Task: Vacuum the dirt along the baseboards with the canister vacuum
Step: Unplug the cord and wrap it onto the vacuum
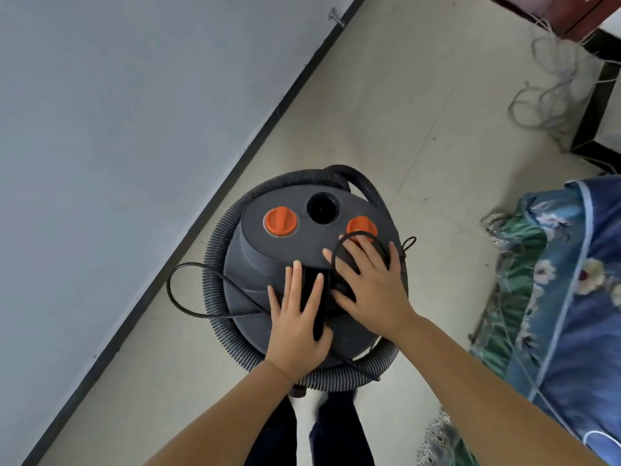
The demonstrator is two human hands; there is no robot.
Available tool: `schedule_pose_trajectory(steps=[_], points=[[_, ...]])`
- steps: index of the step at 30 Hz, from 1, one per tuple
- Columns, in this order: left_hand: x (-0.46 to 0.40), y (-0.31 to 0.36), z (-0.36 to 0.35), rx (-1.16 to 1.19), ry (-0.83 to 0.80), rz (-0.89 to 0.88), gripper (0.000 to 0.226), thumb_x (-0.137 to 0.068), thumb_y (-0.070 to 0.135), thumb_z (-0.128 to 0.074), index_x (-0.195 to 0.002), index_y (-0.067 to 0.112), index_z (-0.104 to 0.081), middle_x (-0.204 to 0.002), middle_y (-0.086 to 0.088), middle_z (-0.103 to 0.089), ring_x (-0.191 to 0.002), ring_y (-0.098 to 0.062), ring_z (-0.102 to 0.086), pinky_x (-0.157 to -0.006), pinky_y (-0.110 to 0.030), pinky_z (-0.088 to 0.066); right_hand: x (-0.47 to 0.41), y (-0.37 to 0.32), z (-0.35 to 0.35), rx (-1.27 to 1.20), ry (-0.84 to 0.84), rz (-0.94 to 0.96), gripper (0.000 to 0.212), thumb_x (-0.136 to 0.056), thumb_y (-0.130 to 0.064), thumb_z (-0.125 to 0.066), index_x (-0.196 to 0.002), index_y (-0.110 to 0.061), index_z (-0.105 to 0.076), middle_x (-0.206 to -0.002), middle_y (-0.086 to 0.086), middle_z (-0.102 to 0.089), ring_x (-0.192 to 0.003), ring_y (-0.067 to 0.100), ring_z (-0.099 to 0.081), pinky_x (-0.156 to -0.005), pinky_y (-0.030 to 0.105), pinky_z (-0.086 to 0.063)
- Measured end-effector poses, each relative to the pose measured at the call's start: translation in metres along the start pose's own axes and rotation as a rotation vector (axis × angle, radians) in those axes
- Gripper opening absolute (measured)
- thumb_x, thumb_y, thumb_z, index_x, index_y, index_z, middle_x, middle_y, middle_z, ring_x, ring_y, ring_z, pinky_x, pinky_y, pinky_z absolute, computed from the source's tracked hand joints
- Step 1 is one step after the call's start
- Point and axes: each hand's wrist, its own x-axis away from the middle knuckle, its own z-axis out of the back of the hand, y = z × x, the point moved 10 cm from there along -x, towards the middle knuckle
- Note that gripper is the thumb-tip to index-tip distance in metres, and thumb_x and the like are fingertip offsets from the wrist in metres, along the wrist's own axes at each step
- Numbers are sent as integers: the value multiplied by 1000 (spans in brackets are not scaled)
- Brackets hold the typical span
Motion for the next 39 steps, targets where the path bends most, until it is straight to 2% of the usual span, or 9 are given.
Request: schedule_pose_trajectory(steps=[5, 10, 14, 18, 27, 32, 39], points=[[-60, 5, 3, 0, -19, -74, 76, -77, 29, -44, -149, 27, -21, -159, -13, 2, -148, -31, 6, -108, -68, -9, -37, 40, 0, 41, 47, -151, 54, -87, -39, -63, -137, -22, -53, -145, 7, -47, -139, 23, -37, -107, 64, -22], [-132, 13, 5, -10, -78, -137, 74, -79, 31, -41, -151, 24, -26, -159, -10, 7, -147, -30, 9, -111, -66, -6, -76, 86, 7, 24, 49, -231, 74, -79, -53, -63, -143, -21, -45, -145, 10, -45, -140, 27, -35, -106, 68, -19], [-189, 23, 3, -32, -114, -189, 76, -79, 26, -47, -152, 24, -23, -158, -6, 12, -146, -27, 14, -111, -66, -6, -105, 130, 12, -13, -10, -228, 88, -77, -58, -62, -150, -19, -31, -156, 11, -26, -147, 27, -15, -108, 68, -8], [-244, 34, -3, -70, -156, -222, 79, -80, 25, -51, -152, 26, -20, -158, -4, 16, -146, -25, 15, -112, -65, -8, -132, 178, 13, 8, -94, -207, 84, -88, -55, -54, -154, -20, -15, -162, 9, -7, -149, 24, 3, -110, 66, -3], [-376, 76, -18, -88, -244, -320, 75, -80, 34, -37, -152, 26, -20, -158, -3, 16, -146, -25, 15, -113, -64, -8, -192, 283, 36, -13, -36, -362, 83, -86, -61, -52, -153, -28, -15, -159, 6, -17, -148, 22, -4, -113, 60, 0], [-460, 112, -40, -105, -329, -412, 79, -84, 23, -54, -153, 26, -17, -156, -1, 22, -147, -25, 18, -114, -64, -7, -220, 362, 50, -20, -65, -494, 84, -88, -62, -48, -154, -29, -9, -160, 6, -11, -148, 22, 1, -113, 61, -1], [-577, 180, -85, -115, -452, -583, 78, -84, 26, -56, -153, 25, -21, -157, -4, 20, -146, -25, 17, -113, -64, -8, -239, 487, 65, -33, -100, -714, 87, -87, -68, -41, -153, -32, 2, -160, 4, -6, -148, 20, 6, -112, 61, 0]])
